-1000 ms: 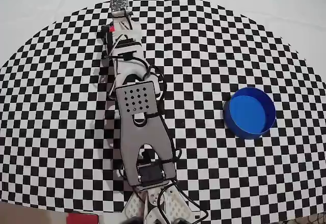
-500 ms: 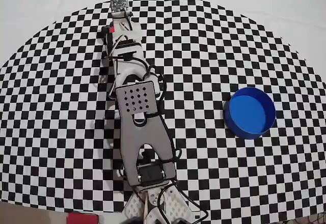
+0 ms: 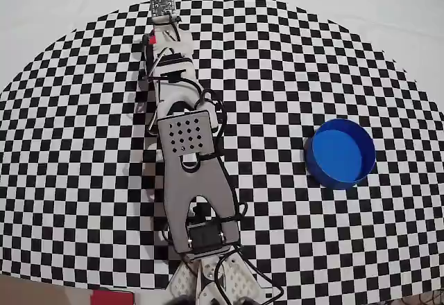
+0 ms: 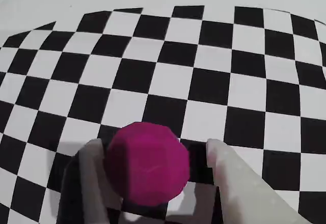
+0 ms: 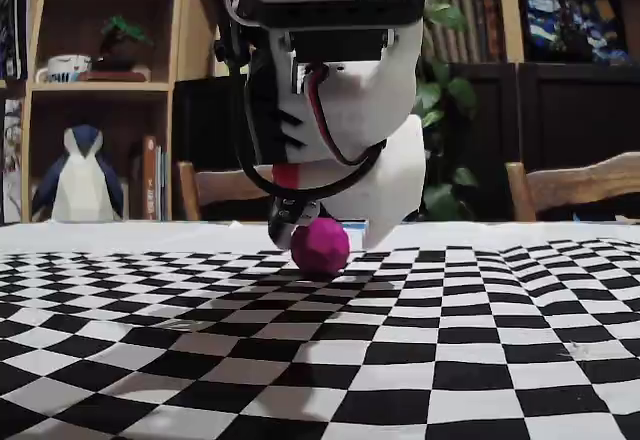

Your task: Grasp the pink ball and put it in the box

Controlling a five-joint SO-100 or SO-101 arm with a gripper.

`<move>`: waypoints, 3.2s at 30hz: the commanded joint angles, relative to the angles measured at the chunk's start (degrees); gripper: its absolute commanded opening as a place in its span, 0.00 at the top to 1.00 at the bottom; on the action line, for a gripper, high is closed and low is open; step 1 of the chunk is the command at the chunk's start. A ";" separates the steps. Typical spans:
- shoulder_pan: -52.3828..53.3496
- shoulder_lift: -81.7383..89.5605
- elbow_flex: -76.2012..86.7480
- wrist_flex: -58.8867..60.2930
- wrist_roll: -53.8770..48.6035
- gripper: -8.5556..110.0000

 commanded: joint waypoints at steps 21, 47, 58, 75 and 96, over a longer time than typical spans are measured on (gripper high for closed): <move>0.26 3.08 -1.85 0.88 -0.35 0.93; 1.93 22.41 13.01 1.58 -0.35 0.93; 4.48 33.05 23.55 1.58 -0.35 0.93; 10.37 56.25 45.09 1.76 -0.35 0.93; 18.11 77.08 62.49 3.25 -0.35 0.93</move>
